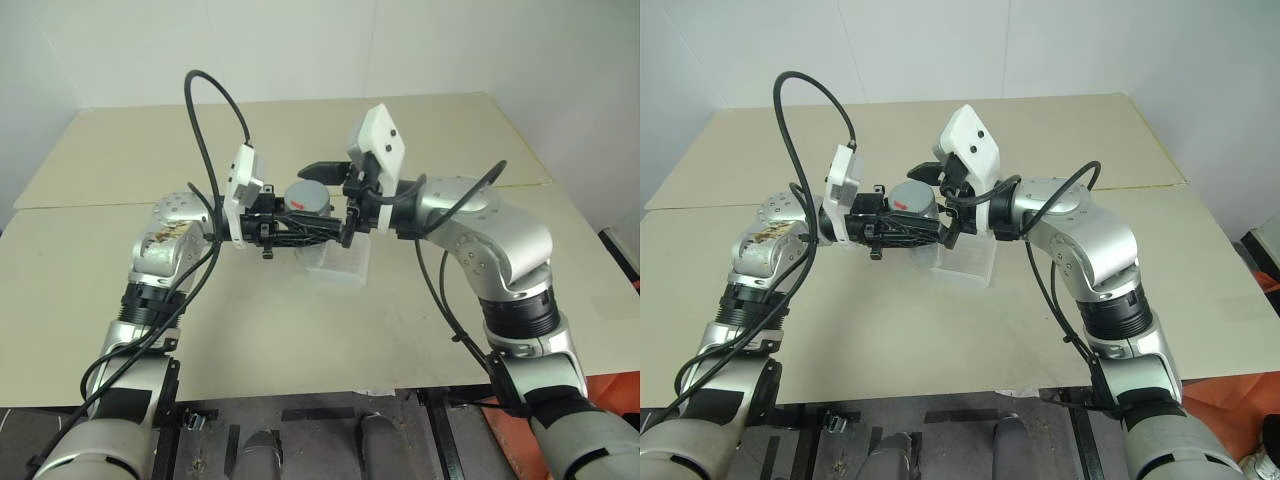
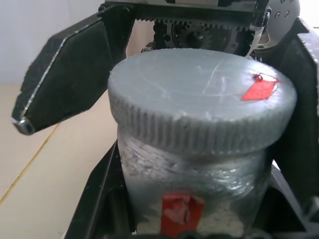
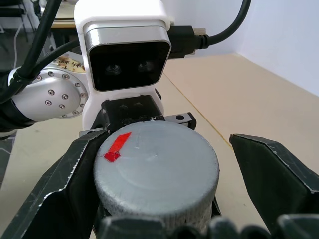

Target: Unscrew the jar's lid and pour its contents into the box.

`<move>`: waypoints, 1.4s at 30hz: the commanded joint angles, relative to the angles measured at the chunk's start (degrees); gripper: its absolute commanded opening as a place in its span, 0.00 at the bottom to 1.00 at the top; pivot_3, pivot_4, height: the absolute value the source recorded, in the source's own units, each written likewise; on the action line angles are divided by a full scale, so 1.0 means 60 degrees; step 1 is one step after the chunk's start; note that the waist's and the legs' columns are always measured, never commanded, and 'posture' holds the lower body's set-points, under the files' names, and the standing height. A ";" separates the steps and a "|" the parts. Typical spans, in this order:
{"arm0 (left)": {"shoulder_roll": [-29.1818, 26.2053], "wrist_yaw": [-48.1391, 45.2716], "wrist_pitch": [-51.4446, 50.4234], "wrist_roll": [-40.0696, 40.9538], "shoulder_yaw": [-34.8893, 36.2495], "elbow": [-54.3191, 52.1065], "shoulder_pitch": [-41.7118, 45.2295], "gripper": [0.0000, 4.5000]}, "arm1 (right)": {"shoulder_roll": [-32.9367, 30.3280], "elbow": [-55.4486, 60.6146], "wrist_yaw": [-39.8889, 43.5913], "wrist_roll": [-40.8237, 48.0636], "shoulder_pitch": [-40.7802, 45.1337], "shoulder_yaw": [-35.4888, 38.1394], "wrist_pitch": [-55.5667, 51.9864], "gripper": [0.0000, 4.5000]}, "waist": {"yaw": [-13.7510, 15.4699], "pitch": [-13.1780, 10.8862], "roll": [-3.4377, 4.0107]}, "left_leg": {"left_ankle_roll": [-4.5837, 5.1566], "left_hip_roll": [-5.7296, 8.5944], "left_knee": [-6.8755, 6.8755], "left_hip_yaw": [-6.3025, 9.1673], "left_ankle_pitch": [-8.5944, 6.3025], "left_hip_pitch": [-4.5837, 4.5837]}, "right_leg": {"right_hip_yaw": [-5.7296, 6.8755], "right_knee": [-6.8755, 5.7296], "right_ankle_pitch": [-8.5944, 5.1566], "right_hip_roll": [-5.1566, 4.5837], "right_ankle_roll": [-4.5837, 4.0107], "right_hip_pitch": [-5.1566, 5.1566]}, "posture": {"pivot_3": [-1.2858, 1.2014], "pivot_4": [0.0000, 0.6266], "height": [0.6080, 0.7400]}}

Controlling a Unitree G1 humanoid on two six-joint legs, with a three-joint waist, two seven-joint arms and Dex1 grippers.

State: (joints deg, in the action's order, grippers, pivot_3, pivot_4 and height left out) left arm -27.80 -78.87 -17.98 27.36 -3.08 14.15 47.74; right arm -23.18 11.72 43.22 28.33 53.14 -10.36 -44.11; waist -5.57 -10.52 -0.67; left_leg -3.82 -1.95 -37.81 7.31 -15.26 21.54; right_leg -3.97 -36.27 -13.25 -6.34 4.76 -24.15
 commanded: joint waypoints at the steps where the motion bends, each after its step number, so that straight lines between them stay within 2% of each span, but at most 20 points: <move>1: -0.0277 -0.0085 -0.0098 0.0218 0.0281 -0.0471 -0.0169 0.44 | -0.0336 0.0022 0.0159 0.0085 0.0115 0.0811 0.0415 0.98 | 0.0000 0.0000 0.0000 | 0.0000 0.0000 0.0000 0.0000 0.0000 0.0000 | 0.0000 0.0000 0.0000 0.0000 0.0000 0.0000 | 0.52 0.24 1.00; 10: -0.0474 -0.0178 -0.0164 0.0251 0.0340 -0.0598 -0.0253 0.44 | -0.1554 -0.0162 0.0750 0.0243 -0.0487 0.1612 0.0847 0.98 | 0.0026 0.0000 0.0000 | 0.0001 0.0001 0.0000 -0.0002 -0.0001 0.0003 | 0.0000 0.0007 0.0000 -0.0001 0.0000 0.0001 | 0.52 0.24 1.00; 19: -0.0386 -0.0183 -0.0093 0.0165 0.0380 -0.0557 -0.0325 0.44 | -0.1985 0.0321 0.0886 0.0402 -0.1046 0.1907 0.0712 0.98 | -0.0006 0.0000 0.0000 | 0.0003 0.0000 0.0002 -0.0006 -0.0002 -0.0003 | -0.0004 0.0010 0.0000 0.0001 0.0000 0.0001 | 0.52 0.24 1.00; 27: -0.0063 -0.0022 0.0026 0.0007 0.0285 -0.0292 -0.0135 0.44 | -0.1237 0.1794 0.0462 0.1472 -0.0742 0.1649 -0.0010 0.98 | 0.0002 0.0000 0.0000 | 0.0002 0.0000 0.0000 -0.0002 -0.0001 0.0000 | -0.0002 0.0009 0.0000 0.0000 0.0000 0.0003 | 0.52 0.24 1.00; 35: 0.0080 -0.0044 0.0091 -0.0040 0.0213 -0.0242 -0.0080 0.44 | -0.0392 0.1178 0.0103 0.0505 -0.0142 0.0366 0.0321 0.98 | -0.0001 0.0000 0.0000 | 0.0001 0.0000 0.0000 -0.0001 -0.0001 -0.0002 | -0.0002 0.0003 0.0000 0.0001 0.0000 0.0002 | 0.52 0.24 1.00; 42: 0.0004 -0.0053 0.0044 -0.0003 0.0230 -0.0429 -0.0227 0.44 | 0.0129 0.0483 0.0009 -0.0008 0.0242 0.0039 0.0539 0.98 | -0.0001 0.0000 0.0000 | 0.0001 0.0000 0.0000 0.0001 0.0000 -0.0002 | -0.0001 0.0003 0.0000 0.0000 0.0000 0.0001 | 0.52 0.24 1.00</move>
State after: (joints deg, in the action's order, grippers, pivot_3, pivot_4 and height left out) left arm -27.23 -79.30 -18.59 27.06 -2.22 13.39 45.79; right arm -22.86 14.31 43.58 29.13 52.89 -10.58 -42.93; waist -5.58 -10.52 -0.67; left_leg -3.82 -1.94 -37.81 7.31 -15.26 21.53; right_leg -3.98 -36.26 -13.25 -6.34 4.76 -24.15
